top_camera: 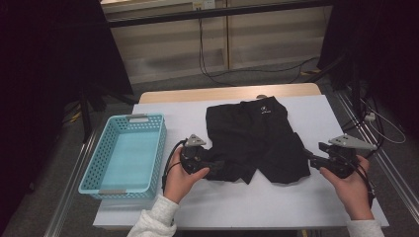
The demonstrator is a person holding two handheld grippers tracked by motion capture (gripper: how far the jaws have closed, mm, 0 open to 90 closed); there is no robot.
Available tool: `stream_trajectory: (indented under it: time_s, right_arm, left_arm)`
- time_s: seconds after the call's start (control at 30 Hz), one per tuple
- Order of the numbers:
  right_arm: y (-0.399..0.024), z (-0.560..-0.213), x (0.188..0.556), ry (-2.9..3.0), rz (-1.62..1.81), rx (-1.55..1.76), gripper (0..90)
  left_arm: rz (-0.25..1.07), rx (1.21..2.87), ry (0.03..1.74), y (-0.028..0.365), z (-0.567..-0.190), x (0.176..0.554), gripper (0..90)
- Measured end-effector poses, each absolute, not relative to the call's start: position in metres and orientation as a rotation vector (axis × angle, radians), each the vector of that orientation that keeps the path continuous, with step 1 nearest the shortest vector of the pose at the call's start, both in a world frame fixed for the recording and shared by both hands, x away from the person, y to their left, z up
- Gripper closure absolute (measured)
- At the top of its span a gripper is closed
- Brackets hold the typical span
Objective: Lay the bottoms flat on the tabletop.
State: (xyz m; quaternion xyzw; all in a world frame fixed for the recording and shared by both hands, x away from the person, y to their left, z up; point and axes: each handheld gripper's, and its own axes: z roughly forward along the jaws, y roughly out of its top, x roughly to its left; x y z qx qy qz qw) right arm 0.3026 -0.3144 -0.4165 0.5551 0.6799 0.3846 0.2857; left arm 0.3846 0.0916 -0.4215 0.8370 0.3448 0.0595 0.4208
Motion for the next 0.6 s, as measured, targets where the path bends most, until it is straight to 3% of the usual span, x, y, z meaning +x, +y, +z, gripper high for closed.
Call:
stream_trajectory:
  time_s: [0.33, 0.6]
  right_arm:
    - [-0.334, -0.457, 0.306, 1.842, 0.845, 1.602, 43.7]
    - [-0.306, -0.459, 0.314, 1.880, 0.924, 1.537, 36.1]
  left_arm:
    - [0.152, 2.085, 0.864, 0.096, -0.417, 0.384, 21.1]
    - [0.154, 2.084, 0.862, 0.095, -0.416, 0.384, 21.2]
